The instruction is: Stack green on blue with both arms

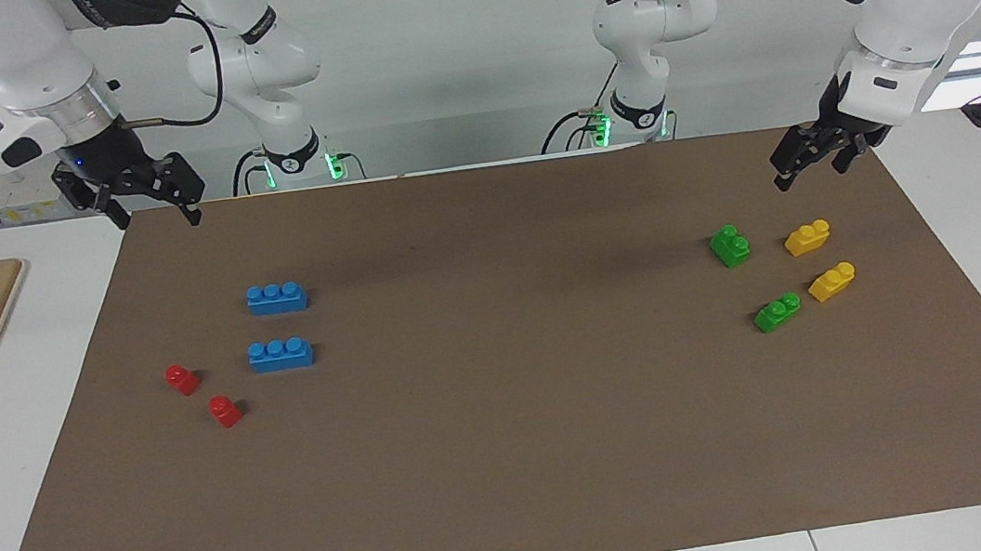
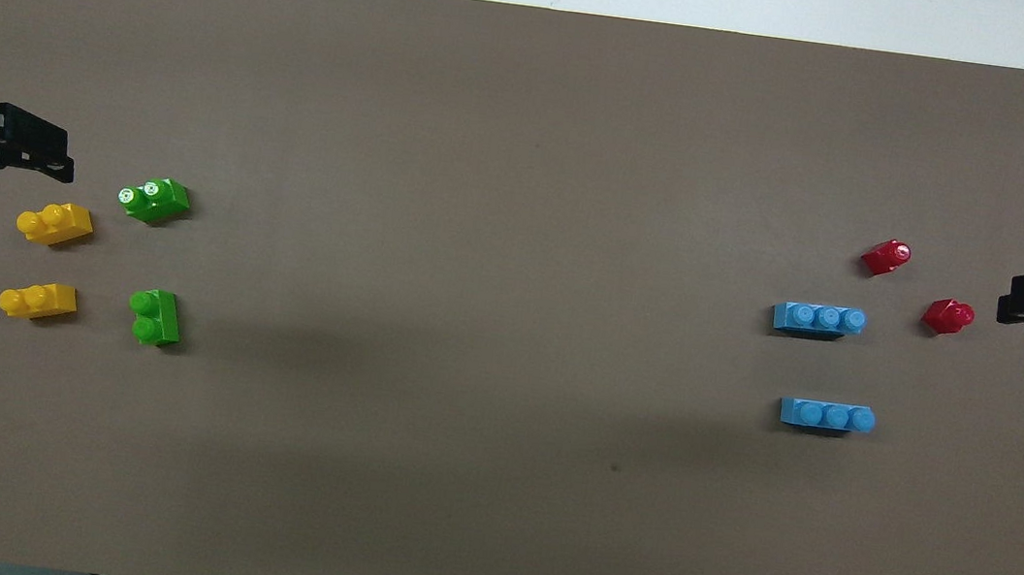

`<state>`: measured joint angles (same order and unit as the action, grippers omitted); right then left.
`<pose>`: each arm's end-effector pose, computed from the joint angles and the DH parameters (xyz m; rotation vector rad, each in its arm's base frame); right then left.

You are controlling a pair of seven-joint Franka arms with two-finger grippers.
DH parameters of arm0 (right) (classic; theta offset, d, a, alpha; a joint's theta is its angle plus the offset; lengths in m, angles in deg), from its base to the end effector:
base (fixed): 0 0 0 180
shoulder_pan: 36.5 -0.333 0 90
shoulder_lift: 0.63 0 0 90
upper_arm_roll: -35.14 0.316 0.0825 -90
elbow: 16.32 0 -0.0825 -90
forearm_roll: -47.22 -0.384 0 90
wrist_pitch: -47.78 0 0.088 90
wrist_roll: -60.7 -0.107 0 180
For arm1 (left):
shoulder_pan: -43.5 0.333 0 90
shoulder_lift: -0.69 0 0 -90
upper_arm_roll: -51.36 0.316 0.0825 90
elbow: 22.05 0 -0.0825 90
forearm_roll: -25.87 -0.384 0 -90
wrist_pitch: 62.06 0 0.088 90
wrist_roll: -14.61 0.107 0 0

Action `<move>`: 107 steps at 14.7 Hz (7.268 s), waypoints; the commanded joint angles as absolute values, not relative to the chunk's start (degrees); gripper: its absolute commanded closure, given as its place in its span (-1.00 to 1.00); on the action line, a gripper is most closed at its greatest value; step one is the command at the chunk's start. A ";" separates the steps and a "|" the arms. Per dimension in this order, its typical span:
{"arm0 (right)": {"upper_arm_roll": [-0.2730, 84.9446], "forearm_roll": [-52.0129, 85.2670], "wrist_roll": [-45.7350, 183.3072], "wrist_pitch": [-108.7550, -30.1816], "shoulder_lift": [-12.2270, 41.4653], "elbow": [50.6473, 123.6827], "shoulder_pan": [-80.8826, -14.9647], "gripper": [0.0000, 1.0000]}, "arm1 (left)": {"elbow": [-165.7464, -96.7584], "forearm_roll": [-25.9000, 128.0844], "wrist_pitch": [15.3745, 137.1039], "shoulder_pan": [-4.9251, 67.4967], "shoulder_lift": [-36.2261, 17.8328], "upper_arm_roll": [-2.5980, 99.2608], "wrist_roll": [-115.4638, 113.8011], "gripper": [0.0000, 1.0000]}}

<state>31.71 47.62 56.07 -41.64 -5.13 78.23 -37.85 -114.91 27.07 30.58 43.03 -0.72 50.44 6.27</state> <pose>0.5280 -0.0212 0.6286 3.1336 -0.1834 -0.0174 0.5640 -0.0157 0.5911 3.1166 0.1912 -0.0471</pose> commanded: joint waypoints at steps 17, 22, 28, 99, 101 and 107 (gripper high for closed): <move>31.62 48.53 56.48 -45.90 -5.56 79.47 -38.08 -1.00 | -140.87 26.13 46.22 44.47 6.49 51.01 6.61 -1.00; 31.62 48.27 49.84 -51.36 -3.63 81.41 -37.47 -1.00 | -145.44 26.13 50.00 44.47 6.49 51.01 6.35 -1.00; 31.62 42.23 12.96 -52.94 -2.31 86.50 -36.50 -1.00 | -151.24 26.13 55.62 44.47 6.40 51.01 5.56 -1.00; 32.15 26.21 -43.52 -83.35 13.78 94.24 -63.47 1.00 | -138.07 29.56 49.56 40.61 0.34 50.39 -26.42 1.00; 32.15 25.86 -44.59 -86.42 14.83 94.86 -65.76 1.00 | -137.89 29.56 49.39 40.51 0.60 50.39 -29.67 1.00; 32.15 22.61 -44.95 -94.16 19.40 94.77 -69.37 1.00 | -137.81 30.53 49.91 36.05 0.95 50.13 -51.95 1.00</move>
<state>32.34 23.64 -43.82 -92.13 17.96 95.53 -68.56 -138.83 29.68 50.61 38.78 1.17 49.75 -43.90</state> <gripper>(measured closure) 0.661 0.661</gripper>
